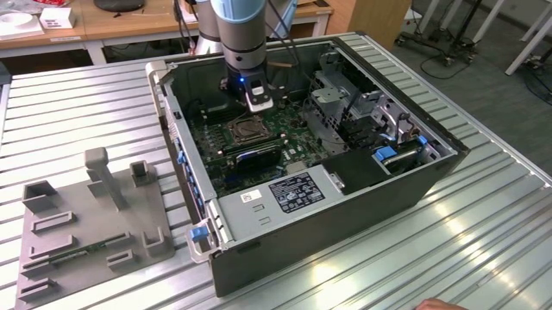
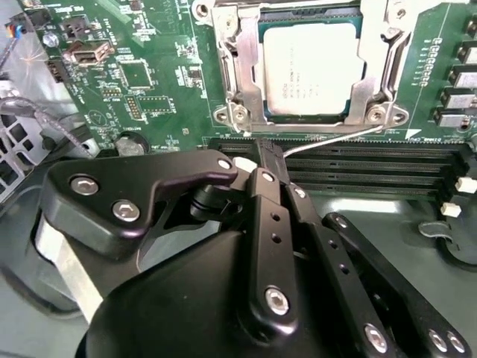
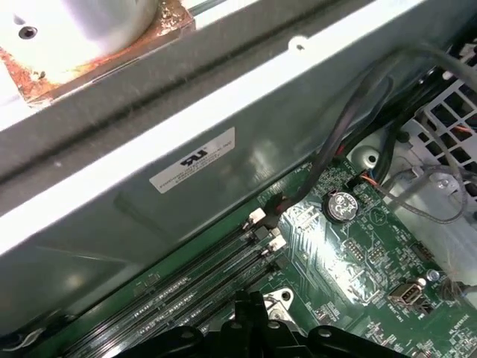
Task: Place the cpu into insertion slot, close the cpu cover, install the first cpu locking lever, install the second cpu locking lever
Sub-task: 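Install the first cpu locking lever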
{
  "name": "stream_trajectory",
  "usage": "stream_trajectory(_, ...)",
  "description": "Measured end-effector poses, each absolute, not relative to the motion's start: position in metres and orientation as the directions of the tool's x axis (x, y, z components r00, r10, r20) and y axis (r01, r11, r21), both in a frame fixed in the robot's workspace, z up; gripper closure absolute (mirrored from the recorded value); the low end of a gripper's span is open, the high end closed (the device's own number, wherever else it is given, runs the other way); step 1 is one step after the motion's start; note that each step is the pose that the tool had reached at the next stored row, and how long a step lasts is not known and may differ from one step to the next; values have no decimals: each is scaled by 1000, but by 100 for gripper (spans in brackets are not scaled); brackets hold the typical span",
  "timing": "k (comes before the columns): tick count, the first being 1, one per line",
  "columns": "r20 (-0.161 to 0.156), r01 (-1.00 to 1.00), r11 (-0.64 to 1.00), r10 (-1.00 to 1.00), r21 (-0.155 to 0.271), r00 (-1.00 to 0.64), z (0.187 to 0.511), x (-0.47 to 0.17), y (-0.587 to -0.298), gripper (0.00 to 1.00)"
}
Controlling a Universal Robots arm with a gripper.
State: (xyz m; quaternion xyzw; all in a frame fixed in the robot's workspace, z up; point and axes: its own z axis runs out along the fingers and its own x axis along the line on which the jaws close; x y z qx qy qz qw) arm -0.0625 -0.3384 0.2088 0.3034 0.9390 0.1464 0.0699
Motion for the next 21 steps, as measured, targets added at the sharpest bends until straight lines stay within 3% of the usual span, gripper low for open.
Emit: stream_trajectory(21,-59,544,774,590,326,-805,210,-85,-336,89)
